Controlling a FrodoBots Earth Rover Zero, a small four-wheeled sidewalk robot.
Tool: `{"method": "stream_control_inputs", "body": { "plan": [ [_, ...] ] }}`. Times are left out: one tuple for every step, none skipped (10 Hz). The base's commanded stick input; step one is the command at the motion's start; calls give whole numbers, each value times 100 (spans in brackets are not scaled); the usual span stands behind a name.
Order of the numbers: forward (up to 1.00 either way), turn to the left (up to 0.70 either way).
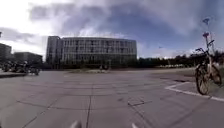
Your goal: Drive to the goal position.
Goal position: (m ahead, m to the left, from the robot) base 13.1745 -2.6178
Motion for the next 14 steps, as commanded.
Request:
{"method": "stream_control_inputs", "body": {
  "plan": [
    [100,0],
    [100,0],
    [100,0],
    [100,-3],
    [100,-4],
    [100,0],
    [100,0],
    [100,-2],
    [100,-10],
    [100,-16],
    [100,-7],
    [100,0],
    [100,0],
    [100,0]
  ]
}}
